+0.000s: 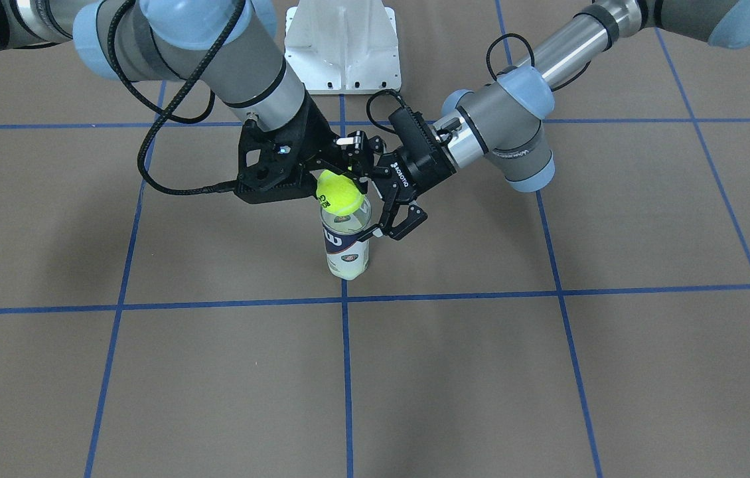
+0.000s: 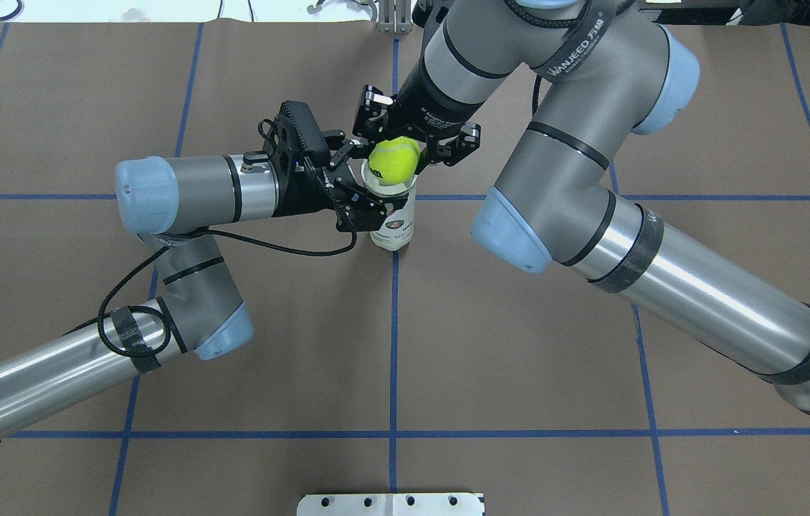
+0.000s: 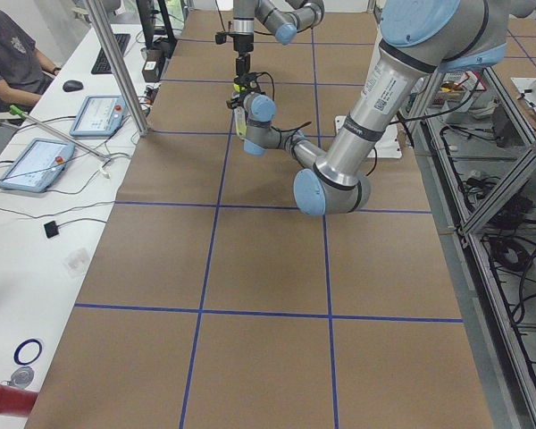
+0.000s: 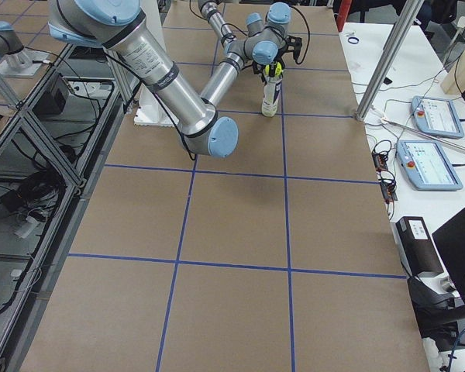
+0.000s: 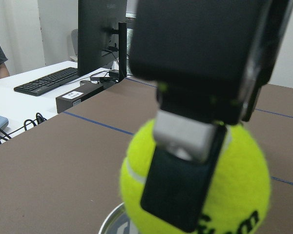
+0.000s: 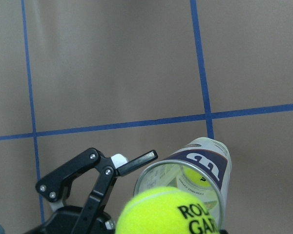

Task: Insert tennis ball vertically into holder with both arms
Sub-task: 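Lower the second ball into the can opening with the right gripper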

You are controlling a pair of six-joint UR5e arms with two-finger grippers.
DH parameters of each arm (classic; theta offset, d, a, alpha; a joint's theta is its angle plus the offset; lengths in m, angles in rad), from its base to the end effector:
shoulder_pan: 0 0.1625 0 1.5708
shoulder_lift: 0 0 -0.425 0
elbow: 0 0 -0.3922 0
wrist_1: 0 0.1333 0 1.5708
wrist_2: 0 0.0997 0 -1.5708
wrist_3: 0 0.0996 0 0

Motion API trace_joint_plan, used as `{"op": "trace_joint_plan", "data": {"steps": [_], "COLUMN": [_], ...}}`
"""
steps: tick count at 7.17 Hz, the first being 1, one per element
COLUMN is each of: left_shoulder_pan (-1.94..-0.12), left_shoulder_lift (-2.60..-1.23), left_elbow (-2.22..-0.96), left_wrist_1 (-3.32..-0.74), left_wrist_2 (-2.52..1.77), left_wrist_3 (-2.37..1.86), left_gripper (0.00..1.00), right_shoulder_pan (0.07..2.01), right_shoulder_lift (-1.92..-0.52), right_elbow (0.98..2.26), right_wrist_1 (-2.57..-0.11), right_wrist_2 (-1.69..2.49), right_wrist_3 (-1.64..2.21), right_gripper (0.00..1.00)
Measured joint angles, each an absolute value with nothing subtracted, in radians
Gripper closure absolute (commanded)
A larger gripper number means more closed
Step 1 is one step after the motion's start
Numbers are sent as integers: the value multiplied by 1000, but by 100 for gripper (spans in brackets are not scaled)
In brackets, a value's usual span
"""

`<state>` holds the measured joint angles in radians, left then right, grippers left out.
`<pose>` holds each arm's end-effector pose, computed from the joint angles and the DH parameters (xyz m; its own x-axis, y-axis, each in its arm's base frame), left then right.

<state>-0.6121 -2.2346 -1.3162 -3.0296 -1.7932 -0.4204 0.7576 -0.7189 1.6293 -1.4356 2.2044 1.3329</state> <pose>0.4970 -0.4849 0.2174 0.2562 0.9081 -0.3313 0.3771 0.2216 0.8993 -0.4428 -0.5212 0.0866 0.3968 0.1139 0.9108 -0.0907 0.9923 -0.0846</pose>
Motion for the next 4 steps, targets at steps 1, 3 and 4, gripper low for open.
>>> {"op": "trace_joint_plan", "data": {"steps": [1, 3, 4], "left_shoulder_pan": [-612, -612, -612], "left_shoulder_lift": [-2234, -2235, -2235], "left_elbow": [-1316, -1317, -1317], "left_wrist_1": [-3030, -3030, -3030], "left_wrist_2": [-1793, -1793, -1793], "left_wrist_3": [-421, -422, -422], "left_gripper": [2, 2, 2], "right_shoulder_pan": [757, 754, 752], "right_shoulder_lift": [-718, -717, -716], "right_elbow": [1627, 1621, 1620], "right_wrist_1": [-1435, -1435, -1436], "right_wrist_2": [2204, 2200, 2194], "right_wrist_3": [1333, 1333, 1333], "right_gripper": [42, 3, 2]}}
